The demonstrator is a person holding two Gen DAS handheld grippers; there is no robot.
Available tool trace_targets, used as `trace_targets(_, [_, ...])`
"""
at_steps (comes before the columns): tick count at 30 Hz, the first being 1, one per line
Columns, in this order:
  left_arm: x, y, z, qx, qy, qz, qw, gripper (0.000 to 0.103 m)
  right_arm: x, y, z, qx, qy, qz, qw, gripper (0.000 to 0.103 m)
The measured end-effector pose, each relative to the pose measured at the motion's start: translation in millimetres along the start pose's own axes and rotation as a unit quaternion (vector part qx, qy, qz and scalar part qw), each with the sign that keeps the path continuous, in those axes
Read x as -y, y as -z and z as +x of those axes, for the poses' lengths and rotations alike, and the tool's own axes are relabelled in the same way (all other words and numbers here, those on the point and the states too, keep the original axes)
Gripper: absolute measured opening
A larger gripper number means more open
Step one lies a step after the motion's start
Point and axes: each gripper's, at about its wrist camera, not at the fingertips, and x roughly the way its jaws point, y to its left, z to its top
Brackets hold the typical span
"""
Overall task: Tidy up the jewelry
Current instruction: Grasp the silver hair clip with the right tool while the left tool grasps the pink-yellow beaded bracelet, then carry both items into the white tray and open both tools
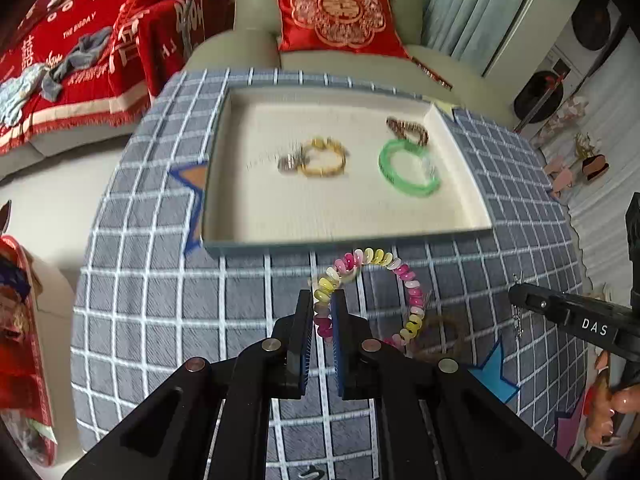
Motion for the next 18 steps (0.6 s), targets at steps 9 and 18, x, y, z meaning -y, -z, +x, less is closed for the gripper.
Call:
trace_targets(9, [-14, -36, 0, 0.024, 0.002, -0.009, 0.9997, 0.024, -19, -36, -8, 0.024, -0.019, -0.006, 1.0, 0.016])
trace_targets(18, [-13, -64, 28, 0.024, -0.009, 0.01, 0.9996, 0.024, -31, -76, 13, 0.032, -0.031, -0.008, 0.999, 0.016])
